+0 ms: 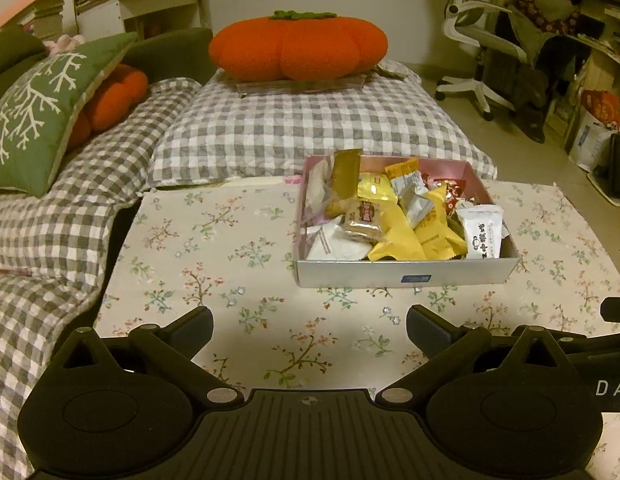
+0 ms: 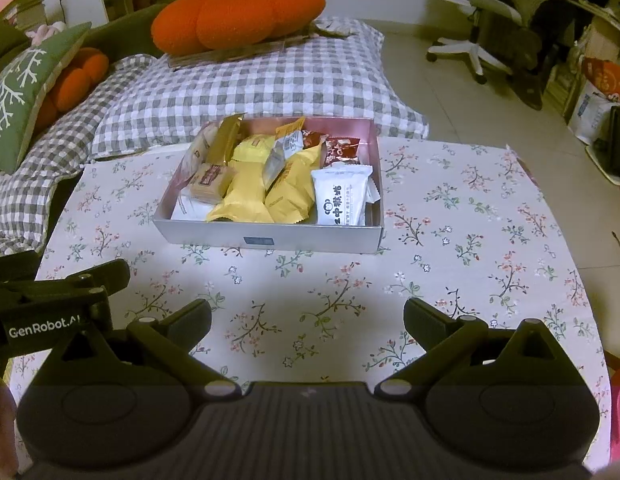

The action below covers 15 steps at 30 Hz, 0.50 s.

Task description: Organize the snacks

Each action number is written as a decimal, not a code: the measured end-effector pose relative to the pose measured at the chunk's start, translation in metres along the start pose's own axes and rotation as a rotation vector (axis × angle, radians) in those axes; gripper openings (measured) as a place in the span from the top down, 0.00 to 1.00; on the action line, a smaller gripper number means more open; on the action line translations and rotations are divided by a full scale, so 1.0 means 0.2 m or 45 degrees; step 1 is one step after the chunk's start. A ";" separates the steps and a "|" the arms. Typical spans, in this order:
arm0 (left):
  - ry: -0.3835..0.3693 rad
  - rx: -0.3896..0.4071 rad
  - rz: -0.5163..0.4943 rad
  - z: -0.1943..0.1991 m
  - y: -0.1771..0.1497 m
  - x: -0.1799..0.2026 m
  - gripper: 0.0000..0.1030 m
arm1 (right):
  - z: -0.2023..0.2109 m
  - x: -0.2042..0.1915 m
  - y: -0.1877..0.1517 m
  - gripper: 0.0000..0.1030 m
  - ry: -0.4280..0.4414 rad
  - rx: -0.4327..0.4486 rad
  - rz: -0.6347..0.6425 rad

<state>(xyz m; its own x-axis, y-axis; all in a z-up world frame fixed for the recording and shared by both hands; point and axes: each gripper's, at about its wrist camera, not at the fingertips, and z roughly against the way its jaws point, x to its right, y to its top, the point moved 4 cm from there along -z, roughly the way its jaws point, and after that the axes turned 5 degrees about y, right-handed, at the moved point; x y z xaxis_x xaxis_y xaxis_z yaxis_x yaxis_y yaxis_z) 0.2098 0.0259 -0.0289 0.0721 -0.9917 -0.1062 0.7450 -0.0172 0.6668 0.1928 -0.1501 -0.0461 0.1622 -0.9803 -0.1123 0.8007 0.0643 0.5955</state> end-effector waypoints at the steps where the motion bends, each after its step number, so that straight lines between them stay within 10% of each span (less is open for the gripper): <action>1: 0.003 -0.002 0.001 0.00 0.00 0.00 0.00 | 0.00 0.00 0.00 0.01 0.000 -0.001 0.001; 15: 0.012 0.003 -0.004 0.00 0.00 0.00 0.00 | 0.00 0.00 0.00 0.01 0.004 0.003 0.003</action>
<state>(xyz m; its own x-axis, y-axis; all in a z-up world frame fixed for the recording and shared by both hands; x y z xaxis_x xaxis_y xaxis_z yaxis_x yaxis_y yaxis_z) 0.2099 0.0254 -0.0284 0.0761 -0.9904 -0.1156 0.7440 -0.0208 0.6679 0.1922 -0.1497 -0.0459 0.1660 -0.9796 -0.1134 0.7988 0.0662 0.5979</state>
